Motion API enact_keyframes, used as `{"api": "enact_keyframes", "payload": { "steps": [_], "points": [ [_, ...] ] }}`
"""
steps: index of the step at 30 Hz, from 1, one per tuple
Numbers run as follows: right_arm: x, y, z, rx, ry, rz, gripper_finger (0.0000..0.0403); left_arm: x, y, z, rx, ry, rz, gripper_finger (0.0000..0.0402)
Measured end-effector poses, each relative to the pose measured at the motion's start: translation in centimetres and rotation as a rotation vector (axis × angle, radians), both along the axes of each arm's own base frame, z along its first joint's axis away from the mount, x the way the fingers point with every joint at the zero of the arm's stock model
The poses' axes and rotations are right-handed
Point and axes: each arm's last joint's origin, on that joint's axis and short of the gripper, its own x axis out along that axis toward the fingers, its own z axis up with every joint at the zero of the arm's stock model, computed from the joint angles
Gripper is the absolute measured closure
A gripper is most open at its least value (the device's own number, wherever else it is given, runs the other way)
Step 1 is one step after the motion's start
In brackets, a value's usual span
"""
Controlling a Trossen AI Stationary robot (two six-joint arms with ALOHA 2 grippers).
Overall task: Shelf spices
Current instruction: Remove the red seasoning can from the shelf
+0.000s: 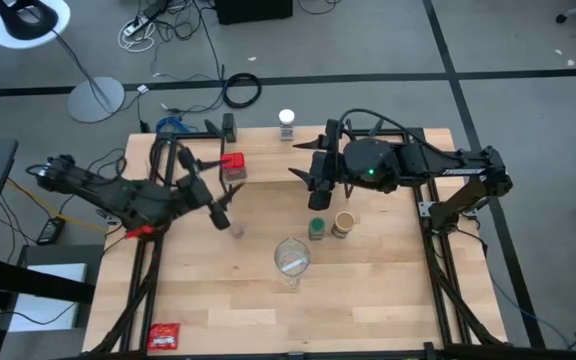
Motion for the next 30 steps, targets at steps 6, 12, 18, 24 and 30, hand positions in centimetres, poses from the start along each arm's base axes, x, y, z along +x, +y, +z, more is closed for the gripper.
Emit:
{"api": "enact_keyframes", "payload": {
  "steps": [6, 12, 18, 24, 30],
  "points": [
    [0.0, 0.0, 0.0, -0.011, 0.008, 0.001, 0.0187, -1.4, 0.7, 2.5, 0.038, 0.053, 0.096, 0.0122],
    [0.0, -0.5, 0.2, -0.062, 0.002, -0.043, 0.0185, -2.1, 1.7, 2.8, 0.007, 0.092, 0.163, 0.0135],
    [0.0, -1.6, 0.3, -0.072, -0.004, -0.109, 0.0156, -2.7, 3.5, 1.1, -0.12, 0.174, 0.183, 0.0152],
    [0.4, -2.1, -0.2, -0.074, 0.025, -0.122, 0.0093, -2.7, 4.5, 0.3, -0.197, 0.237, 0.156, 0.0151],
    [0.4, -2.3, -0.5, -0.048, 0.04, -0.135, 0.0042, -2.3, 5.0, -0.9, -0.211, 0.268, 0.181, 0.0142]
  ]
}}
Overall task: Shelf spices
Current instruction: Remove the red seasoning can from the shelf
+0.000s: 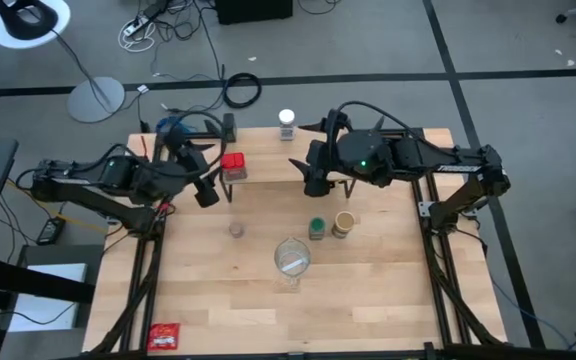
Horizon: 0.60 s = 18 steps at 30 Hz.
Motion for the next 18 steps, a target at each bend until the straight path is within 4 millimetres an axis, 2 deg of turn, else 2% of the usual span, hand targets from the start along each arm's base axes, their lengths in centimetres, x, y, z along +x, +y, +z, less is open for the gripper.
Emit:
{"api": "enact_keyframes", "payload": {
  "steps": [10, 18],
  "points": [
    [0.0, -0.1, 0.0, 0.015, -0.005, -0.007, 0.0055, 1.5, 2.2, -3.7, -0.091, 0.125, 0.031, 0.01],
    [0.0, -0.1, -0.1, 0.016, 0.003, -0.008, 0.0067, 2.0, 3.7, -5.0, -0.184, 0.128, -0.021, 0.0085]
  ]
}}
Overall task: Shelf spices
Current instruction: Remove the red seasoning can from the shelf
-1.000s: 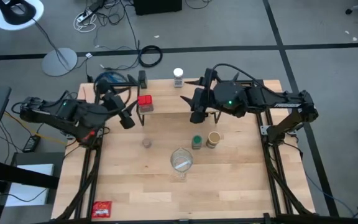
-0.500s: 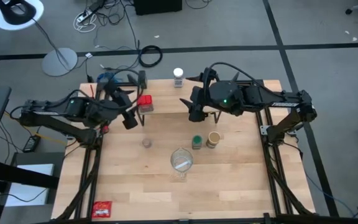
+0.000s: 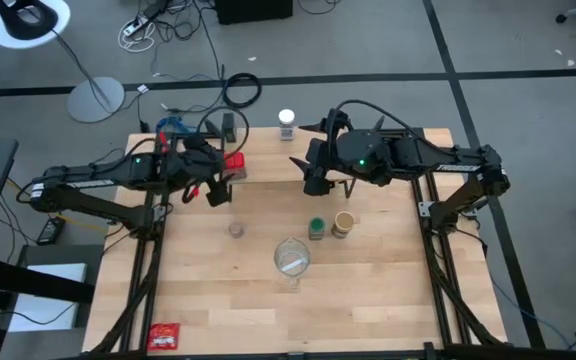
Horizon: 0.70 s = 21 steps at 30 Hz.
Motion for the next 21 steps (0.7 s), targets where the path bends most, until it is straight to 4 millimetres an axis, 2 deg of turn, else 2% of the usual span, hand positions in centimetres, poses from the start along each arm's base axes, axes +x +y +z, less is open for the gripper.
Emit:
{"api": "enact_keyframes", "payload": {
  "steps": [6, 12, 21],
  "points": [
    [0.0, 0.0, -0.1, 0.0, 0.011, 0.0, 0.0067, 0.2, 1.1, -0.2, 0.007, 0.022, 0.003, 0.0084],
    [0.0, 0.0, -0.1, 0.001, 0.014, -0.001, 0.0075, 0.7, 2.5, 0.9, 0.063, -0.093, 0.041, 0.0084],
    [0.0, 0.0, -0.1, 0.001, 0.014, -0.001, 0.008, 0.3, 6.5, 0.7, 0.012, -0.207, 0.328, 0.0084]
  ]
}}
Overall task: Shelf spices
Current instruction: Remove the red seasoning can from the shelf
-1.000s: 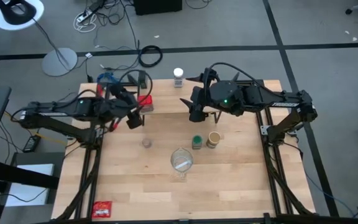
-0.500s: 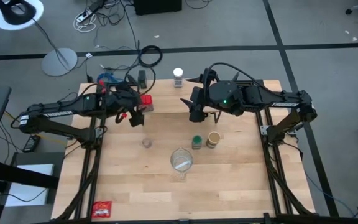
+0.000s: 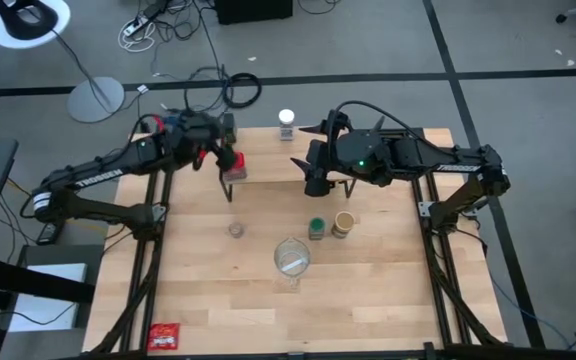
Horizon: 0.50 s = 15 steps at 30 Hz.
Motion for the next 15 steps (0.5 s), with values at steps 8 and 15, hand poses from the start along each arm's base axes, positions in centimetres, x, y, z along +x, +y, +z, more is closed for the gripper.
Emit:
{"api": "enact_keyframes", "payload": {
  "steps": [8, 15],
  "points": [
    [0.0, 0.0, 0.0, 0.0, 0.001, 0.0, 0.0085, -0.1, 2.7, -0.4, -0.086, -0.057, 0.11, 0.0084],
    [-0.1, 0.0, -0.2, -0.002, 0.025, 0.0, 0.0085, 1.4, 3.8, -1.3, -0.125, 0.001, 0.087, 0.0084]
  ]
}}
